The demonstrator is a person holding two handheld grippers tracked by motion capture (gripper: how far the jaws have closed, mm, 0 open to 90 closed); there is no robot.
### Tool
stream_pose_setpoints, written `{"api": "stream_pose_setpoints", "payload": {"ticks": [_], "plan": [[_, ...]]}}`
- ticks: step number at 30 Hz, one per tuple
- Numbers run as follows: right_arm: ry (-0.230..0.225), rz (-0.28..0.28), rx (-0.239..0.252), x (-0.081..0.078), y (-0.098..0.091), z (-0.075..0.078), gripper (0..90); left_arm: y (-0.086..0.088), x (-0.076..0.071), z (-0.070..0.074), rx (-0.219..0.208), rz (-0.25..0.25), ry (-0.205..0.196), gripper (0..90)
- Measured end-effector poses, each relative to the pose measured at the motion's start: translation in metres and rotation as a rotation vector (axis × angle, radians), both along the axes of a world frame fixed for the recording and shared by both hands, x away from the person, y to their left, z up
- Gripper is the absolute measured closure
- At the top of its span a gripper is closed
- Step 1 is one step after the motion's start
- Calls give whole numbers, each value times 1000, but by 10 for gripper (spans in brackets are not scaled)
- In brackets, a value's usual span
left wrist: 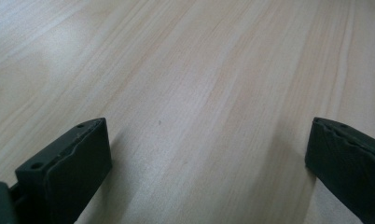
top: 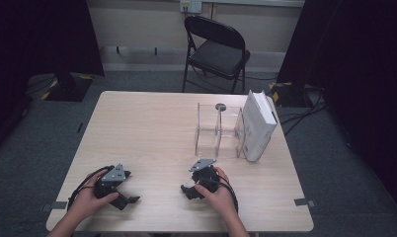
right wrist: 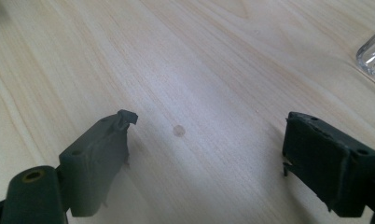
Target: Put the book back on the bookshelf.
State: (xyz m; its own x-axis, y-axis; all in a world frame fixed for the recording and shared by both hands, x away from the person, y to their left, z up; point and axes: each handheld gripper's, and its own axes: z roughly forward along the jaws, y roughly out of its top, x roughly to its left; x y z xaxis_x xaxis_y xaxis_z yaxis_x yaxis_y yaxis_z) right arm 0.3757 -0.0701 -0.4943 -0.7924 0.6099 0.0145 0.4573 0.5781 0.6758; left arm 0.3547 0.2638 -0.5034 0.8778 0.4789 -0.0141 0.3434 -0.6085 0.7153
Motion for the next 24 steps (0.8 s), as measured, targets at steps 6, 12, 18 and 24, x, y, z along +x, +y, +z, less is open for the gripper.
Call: {"api": "stream_pose_setpoints", "payload": {"ticks": [6,12,18,24], "plan": [[-27,-6,13,-2,0,-3,128,0,0,0,0,0,0,0],[-41,-12,36,-4,-2,-5,127,0,0,0,-1,0,0,0],[-61,5,51,-4,-4,-7,128,0,0,0,0,0,0,0],[-66,1,49,-5,-4,-8,126,0,0,0,-1,0,0,0]]}}
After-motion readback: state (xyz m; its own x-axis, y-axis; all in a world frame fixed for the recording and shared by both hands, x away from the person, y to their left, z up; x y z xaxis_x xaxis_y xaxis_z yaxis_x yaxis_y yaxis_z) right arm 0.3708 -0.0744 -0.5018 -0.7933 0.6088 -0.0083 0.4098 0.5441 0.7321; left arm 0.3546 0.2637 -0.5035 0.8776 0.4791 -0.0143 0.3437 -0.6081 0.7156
